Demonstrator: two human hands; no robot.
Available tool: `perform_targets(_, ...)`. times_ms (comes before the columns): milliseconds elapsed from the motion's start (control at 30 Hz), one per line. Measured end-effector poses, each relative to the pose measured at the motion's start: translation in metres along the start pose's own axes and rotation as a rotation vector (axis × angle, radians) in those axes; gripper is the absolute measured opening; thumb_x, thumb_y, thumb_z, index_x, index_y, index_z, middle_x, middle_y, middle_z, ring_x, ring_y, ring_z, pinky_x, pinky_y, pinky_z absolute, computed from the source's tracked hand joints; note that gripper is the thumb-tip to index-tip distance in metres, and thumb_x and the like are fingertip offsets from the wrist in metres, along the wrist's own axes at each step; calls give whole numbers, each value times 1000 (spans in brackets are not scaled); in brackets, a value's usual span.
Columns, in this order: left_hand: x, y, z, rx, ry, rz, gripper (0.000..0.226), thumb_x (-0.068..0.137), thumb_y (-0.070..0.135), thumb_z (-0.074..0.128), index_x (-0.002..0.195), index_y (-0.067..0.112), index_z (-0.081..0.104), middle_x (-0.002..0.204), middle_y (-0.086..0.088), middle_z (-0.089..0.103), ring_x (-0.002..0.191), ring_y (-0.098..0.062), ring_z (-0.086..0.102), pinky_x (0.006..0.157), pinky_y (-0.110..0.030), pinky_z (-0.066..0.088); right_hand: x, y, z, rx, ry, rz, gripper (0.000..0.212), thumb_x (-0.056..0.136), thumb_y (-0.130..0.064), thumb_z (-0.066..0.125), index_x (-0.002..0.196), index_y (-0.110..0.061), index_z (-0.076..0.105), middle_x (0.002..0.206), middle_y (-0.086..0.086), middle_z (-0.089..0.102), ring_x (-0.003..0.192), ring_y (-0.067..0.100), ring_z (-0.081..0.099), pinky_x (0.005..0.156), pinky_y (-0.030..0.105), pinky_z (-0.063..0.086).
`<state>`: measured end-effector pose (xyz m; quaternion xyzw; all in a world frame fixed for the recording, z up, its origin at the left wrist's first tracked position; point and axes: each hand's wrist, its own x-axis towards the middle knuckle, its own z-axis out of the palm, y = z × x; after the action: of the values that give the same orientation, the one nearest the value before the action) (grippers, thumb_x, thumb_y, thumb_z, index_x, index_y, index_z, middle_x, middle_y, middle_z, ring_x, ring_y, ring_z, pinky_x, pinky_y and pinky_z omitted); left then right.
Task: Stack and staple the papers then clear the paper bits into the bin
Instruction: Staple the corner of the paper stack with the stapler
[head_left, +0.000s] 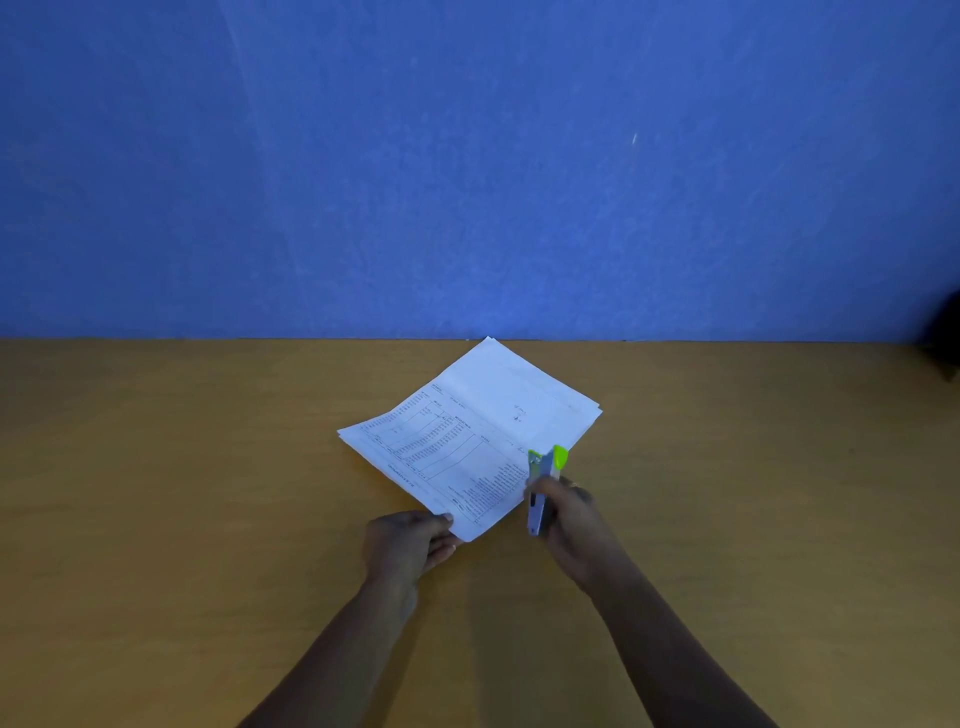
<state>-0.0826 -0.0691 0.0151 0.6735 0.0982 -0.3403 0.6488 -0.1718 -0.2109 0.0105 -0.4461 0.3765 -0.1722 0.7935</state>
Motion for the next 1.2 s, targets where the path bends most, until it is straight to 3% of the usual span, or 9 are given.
perform_targets(100,0,1,-1,7,1,23,6,75,-4,70,71,-4,65,64,-16,67,45,-13,65,44,-19,53,-16,10,14,-246,-138,-99,12,79,1,68,86,-8,63,64,-10,62,59,2,57,54,15,42)
perform_targets(167,-1,2,-3,1,9,29,7,74,-5,70,68,-4,65,61,-16,66,43,-13,64,42,-19,52,-20,16,20,-465,-185,-228,17,75,0,73,75,-14,63,53,-14,58,52,-5,53,53,10,41)
perform_targets(300,-2,4,-7,-18,14,32,8,73,-8,69,67,-5,65,60,-18,63,41,-17,62,43,-20,53,-23,22,25,-762,-276,-397,30,65,-5,81,67,-23,57,60,-12,48,55,-2,44,57,11,37)
perform_targets(433,-2,2,-10,-35,15,-1,10,74,-8,67,66,-4,63,67,-17,63,50,-19,62,41,-19,51,-29,27,29,-970,-282,-558,17,72,-7,76,84,-2,65,68,2,59,62,1,51,57,8,34)
perform_targets(533,-2,1,-11,-45,14,-20,8,74,-9,67,69,-5,63,69,-17,62,60,-24,61,42,-20,53,-31,33,29,-1095,-249,-690,11,78,-5,65,89,-4,67,82,15,64,75,11,51,61,10,33)
perform_targets(667,-4,-3,-14,-41,22,-21,6,74,-8,68,73,-7,62,70,-17,62,61,-25,60,42,-21,53,-34,39,28,-1202,-257,-710,21,80,-5,58,97,-12,69,77,1,48,68,8,45,58,4,30)
perform_targets(833,-6,-7,-17,-45,26,-37,8,74,-6,69,72,-6,61,69,-17,61,60,-24,60,40,-20,52,-39,41,28,-1205,-272,-743,21,78,-8,55,94,-13,68,67,-17,32,60,-10,34,57,1,29)
perform_targets(1100,-4,-6,-21,-65,-13,-139,11,74,-2,71,74,-4,60,71,-17,61,61,-23,60,38,-21,51,-37,46,28,-1264,-253,-788,18,76,-4,58,90,-13,68,71,11,54,61,11,44,51,12,23)
perform_targets(1200,-5,-6,-23,-68,-43,-144,12,72,-5,71,77,-7,61,72,-17,63,48,-17,64,38,-20,51,-36,48,28,-1272,-261,-786,20,76,-5,56,91,-13,67,73,14,55,63,14,48,51,13,22)
